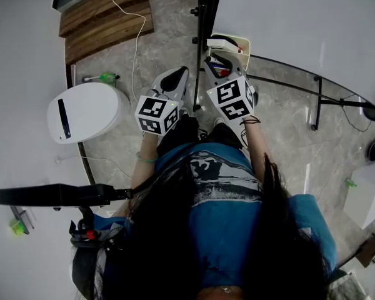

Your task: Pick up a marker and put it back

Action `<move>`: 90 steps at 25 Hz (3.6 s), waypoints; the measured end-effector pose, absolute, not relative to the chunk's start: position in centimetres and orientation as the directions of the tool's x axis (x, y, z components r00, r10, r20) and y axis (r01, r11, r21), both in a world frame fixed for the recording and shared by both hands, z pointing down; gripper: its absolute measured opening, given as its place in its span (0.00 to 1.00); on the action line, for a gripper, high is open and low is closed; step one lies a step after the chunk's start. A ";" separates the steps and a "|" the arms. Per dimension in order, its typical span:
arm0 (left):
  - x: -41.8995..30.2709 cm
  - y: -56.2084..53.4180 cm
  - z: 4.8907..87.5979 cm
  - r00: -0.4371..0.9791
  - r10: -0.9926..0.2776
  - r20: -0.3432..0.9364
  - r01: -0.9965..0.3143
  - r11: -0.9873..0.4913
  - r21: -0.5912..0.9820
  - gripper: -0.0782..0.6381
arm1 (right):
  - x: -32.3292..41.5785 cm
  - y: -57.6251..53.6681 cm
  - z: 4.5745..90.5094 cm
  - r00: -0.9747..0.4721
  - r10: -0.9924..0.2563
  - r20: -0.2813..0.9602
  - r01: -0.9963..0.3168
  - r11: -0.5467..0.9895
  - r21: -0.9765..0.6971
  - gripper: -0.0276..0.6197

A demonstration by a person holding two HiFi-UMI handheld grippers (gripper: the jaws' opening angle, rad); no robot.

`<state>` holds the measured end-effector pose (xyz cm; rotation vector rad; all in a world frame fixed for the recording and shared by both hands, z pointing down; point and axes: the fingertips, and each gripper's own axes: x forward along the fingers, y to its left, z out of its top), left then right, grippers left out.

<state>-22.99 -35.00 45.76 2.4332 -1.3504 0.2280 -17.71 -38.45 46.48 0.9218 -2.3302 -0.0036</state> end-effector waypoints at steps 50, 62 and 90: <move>-19.4 -17.4 47.0 0.118 -0.939 0.323 -0.978 -0.054 0.202 0.11 | -14.9 -23.0 46.1 -0.904 -0.309 0.295 -0.412 0.814 -0.409 0.12; -20.0 -3.7 45.8 0.195 -0.942 0.274 -0.966 -0.137 0.217 0.11 | -14.4 -9.2 44.8 -0.877 -0.394 0.273 -0.479 0.749 -0.457 0.11; -2.8 8.7 44.8 0.324 -0.913 0.247 -0.937 -0.273 0.218 0.11 | 3.2 6.2 44.6 -0.823 -0.492 0.284 -0.568 0.706 -0.422 0.11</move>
